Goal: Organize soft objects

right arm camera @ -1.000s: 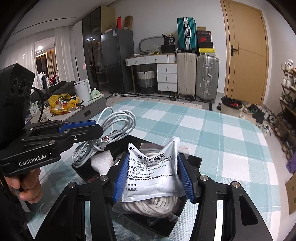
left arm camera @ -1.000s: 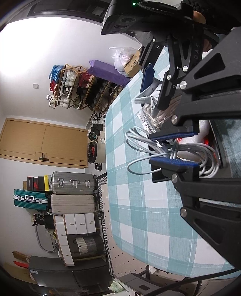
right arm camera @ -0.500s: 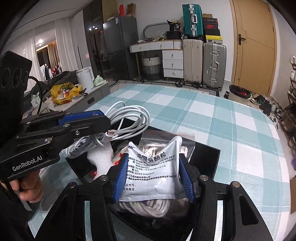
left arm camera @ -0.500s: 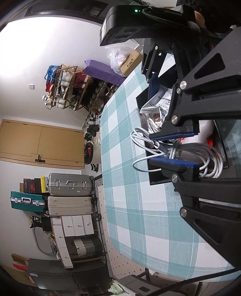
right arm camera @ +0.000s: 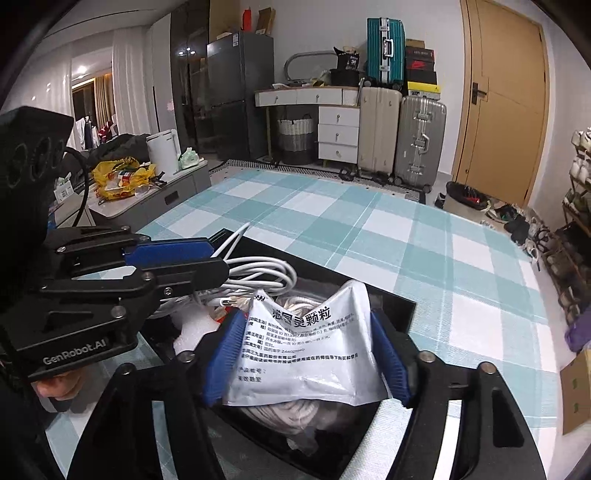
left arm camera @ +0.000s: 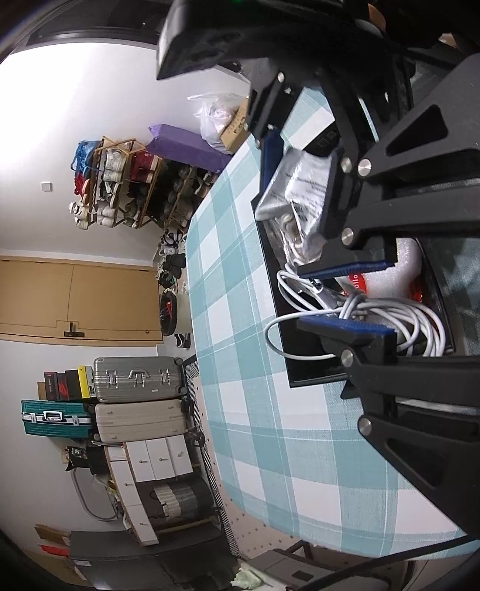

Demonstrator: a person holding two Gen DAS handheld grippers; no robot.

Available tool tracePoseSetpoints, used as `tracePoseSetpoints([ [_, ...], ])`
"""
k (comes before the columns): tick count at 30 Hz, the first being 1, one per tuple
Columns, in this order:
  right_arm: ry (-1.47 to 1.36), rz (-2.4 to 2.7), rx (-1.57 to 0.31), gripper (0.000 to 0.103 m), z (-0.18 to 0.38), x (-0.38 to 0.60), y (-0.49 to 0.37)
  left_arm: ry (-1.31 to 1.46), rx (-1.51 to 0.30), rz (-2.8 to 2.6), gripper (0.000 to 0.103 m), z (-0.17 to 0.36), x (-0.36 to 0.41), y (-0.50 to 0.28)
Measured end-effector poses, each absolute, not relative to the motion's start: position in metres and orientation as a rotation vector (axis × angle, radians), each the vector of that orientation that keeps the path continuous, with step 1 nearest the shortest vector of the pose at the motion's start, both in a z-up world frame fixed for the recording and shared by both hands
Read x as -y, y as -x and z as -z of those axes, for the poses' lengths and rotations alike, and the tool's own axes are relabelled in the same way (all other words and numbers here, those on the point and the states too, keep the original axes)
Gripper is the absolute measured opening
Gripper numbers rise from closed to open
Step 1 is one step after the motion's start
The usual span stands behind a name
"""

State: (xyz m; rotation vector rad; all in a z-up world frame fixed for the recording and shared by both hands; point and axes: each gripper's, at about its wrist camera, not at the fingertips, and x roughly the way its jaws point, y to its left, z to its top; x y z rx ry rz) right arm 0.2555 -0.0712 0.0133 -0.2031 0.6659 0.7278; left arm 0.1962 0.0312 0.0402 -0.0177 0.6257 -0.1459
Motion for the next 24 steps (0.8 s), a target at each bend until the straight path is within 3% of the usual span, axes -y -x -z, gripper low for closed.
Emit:
tracePoseSetpoints([
  [3, 0.196, -0.722, -0.662, 0.074, -0.017, 0.078, -0.253, 0.023, -0.632, 0.144, 0.029, -0.043, -0.031, -0.194],
  [5, 0.182, -0.721, -0.648, 0.078, -0.021, 0.084, -0.249, 0.023, -0.619, 0.135, 0.046, -0.047, -0.032, -0.189],
  [13, 0.113, -0.699, -0.598, 0.099, -0.036, 0.104, -0.229, -0.004, -0.6, 0.097, 0.051, -0.058, -0.03, -0.165],
  [19, 0.063, -0.702, -0.572, 0.102, -0.042, 0.116, -0.21, -0.014, -0.589, 0.063, 0.054, -0.058, -0.03, -0.147],
  [21, 0.052, -0.701, -0.565, 0.102, -0.042, 0.119, -0.205, -0.008, -0.581, 0.051, 0.062, -0.056, -0.03, -0.142],
  [23, 0.043, -0.703, -0.557, 0.102, -0.043, 0.121, -0.197, -0.005, -0.558, 0.025, 0.078, -0.055, -0.03, -0.134],
  [24, 0.041, -0.702, -0.551, 0.102, -0.043, 0.123, -0.194, -0.005, -0.544, 0.016, 0.078, -0.055, -0.03, -0.131],
])
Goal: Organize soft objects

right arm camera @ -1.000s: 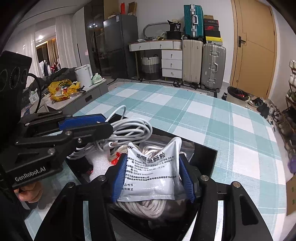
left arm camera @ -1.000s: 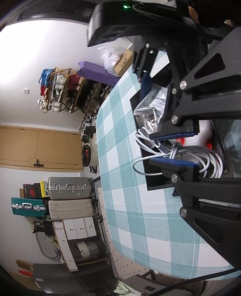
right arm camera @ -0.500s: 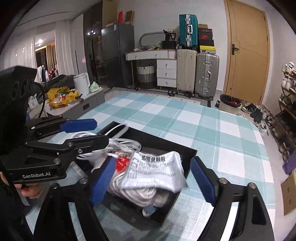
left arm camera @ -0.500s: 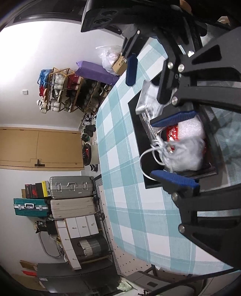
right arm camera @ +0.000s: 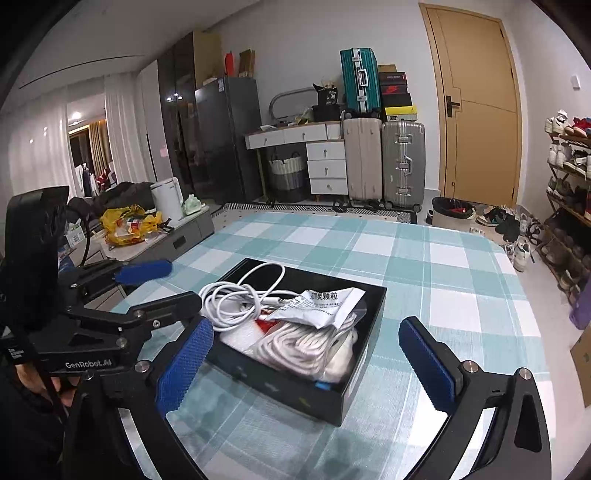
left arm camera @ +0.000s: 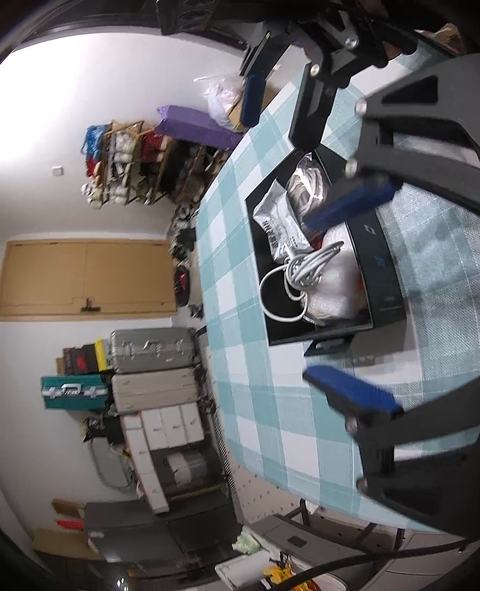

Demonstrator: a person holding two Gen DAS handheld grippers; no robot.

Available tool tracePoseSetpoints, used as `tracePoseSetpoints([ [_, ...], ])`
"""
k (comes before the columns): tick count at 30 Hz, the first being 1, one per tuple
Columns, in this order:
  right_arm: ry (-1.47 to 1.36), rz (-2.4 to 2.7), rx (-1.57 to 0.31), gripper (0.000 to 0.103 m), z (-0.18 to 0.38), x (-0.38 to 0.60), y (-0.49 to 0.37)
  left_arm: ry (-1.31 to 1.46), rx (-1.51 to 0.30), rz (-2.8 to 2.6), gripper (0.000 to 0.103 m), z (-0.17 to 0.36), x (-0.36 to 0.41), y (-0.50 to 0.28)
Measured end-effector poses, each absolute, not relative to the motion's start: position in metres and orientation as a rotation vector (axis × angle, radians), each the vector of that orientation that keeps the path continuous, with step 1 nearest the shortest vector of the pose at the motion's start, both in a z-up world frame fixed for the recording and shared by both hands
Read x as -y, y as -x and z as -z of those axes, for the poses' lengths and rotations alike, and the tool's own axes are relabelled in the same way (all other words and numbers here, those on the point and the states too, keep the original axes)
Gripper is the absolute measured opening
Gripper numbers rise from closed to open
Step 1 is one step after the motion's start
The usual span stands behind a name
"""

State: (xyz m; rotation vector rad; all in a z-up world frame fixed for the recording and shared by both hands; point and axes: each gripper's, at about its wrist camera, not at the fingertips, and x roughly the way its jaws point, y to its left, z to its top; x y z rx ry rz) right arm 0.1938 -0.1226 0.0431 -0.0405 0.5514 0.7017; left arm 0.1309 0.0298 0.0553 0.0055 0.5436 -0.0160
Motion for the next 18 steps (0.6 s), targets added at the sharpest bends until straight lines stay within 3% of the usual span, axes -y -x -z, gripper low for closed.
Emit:
tracePoseSetpoints([
  [6, 0.029, -0.693, -0.522, 0.102, -0.039, 0.128, -0.176, 0.0, -0.511, -0.019, 0.093, -0.05, -0.029, -0.117],
  [8, 0.024, -0.688, -0.516, 0.102, -0.038, 0.129, -0.172, 0.011, -0.501, -0.019, 0.102, -0.048, -0.029, -0.113],
  [18, 0.036, -0.661, -0.461, 0.102, -0.028, 0.132, -0.153, 0.049, -0.457, -0.056, 0.103, -0.035, -0.032, -0.102],
])
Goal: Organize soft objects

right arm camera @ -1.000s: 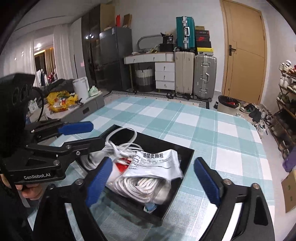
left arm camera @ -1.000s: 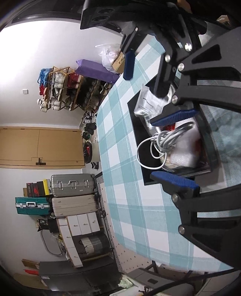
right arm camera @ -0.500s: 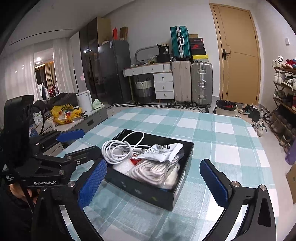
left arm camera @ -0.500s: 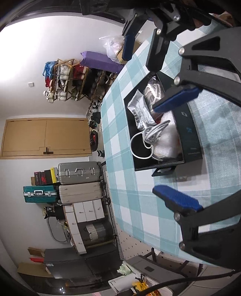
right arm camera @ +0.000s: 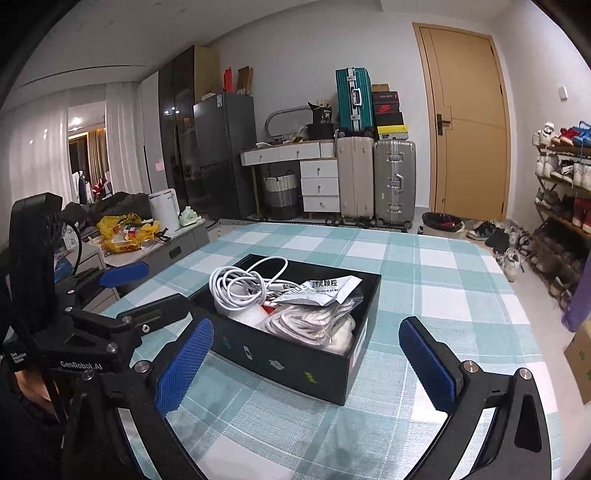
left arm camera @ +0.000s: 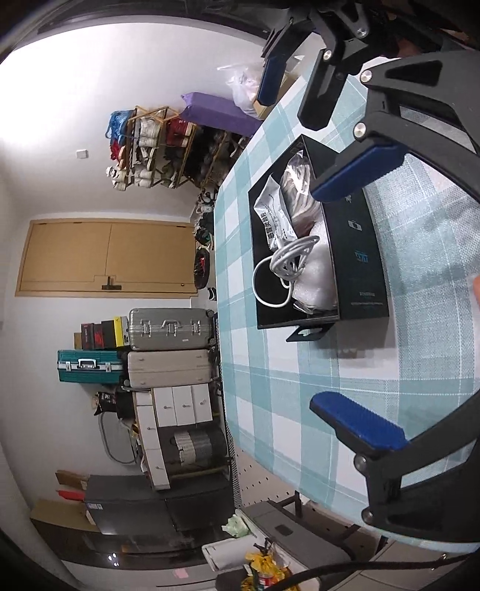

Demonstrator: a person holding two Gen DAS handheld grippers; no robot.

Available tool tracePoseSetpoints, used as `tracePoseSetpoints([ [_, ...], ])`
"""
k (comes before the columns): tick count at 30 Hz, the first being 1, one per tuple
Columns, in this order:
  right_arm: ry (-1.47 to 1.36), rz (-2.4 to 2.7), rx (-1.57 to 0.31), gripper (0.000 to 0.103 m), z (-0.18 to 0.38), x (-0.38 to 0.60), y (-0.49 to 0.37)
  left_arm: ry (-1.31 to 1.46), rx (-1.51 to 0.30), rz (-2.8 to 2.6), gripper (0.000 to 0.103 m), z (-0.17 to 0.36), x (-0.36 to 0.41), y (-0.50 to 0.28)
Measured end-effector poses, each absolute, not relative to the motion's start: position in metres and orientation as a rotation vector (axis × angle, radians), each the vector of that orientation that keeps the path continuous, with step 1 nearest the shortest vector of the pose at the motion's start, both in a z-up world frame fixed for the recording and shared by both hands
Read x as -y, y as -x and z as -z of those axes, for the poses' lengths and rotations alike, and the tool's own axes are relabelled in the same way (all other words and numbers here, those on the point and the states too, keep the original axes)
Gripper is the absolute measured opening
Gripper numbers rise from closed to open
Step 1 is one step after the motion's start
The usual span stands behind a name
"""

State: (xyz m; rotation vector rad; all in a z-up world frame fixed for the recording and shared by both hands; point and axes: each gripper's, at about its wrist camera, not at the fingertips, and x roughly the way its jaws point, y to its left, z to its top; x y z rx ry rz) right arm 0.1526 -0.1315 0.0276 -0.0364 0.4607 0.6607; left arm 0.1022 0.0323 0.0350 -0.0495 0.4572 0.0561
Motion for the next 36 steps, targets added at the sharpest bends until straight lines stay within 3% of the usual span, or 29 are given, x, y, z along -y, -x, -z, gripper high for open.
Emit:
tracePoseSetpoints([
  [36, 0.029, -0.621, -0.342, 0.102, -0.021, 0.142, -0.134, 0.05, -0.37, -0.064, 0.103, -0.025, -0.034, -0.09],
])
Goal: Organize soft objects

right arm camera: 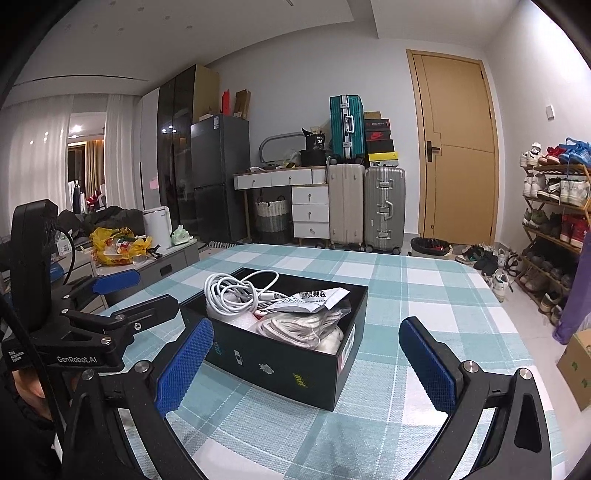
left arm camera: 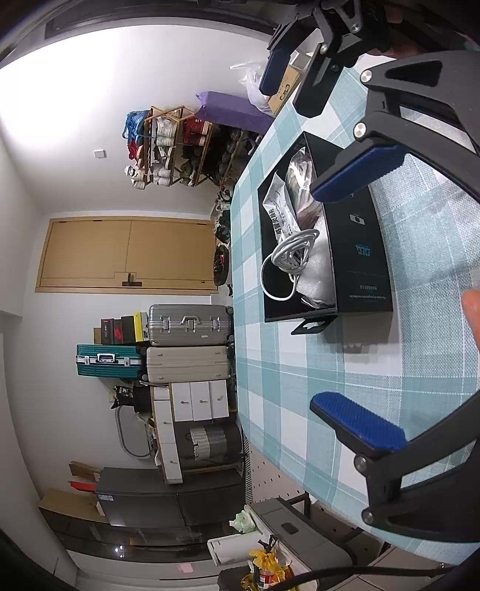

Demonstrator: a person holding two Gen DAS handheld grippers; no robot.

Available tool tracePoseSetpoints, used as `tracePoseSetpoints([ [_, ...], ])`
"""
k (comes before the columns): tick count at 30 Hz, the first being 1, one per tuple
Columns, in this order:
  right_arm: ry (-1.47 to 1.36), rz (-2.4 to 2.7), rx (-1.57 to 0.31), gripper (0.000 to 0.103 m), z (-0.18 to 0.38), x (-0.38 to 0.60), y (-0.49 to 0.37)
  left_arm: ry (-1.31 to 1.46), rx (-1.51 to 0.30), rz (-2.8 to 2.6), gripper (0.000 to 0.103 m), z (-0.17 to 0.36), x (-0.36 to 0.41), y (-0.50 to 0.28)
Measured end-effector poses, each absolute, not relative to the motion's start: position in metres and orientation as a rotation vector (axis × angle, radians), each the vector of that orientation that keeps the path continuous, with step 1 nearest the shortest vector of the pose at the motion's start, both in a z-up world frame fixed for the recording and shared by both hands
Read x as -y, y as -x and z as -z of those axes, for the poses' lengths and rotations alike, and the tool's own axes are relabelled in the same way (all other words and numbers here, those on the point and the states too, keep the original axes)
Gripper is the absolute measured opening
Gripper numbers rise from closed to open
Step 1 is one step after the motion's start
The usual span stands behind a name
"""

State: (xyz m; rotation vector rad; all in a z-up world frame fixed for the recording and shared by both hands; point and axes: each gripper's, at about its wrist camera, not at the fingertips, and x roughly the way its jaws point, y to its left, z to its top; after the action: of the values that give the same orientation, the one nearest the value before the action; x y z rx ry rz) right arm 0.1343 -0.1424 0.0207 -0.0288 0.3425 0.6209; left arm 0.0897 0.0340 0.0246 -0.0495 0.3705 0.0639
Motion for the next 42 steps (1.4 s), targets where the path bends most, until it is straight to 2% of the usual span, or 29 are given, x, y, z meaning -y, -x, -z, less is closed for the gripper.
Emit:
tracePoseSetpoints([
  [42, 0.031, -0.618, -0.336, 0.102, -0.0203, 0.1405, -0.1319, 0.053, -0.36, -0.067, 0.103, -0.0265, -0.0294, -0.0885],
])
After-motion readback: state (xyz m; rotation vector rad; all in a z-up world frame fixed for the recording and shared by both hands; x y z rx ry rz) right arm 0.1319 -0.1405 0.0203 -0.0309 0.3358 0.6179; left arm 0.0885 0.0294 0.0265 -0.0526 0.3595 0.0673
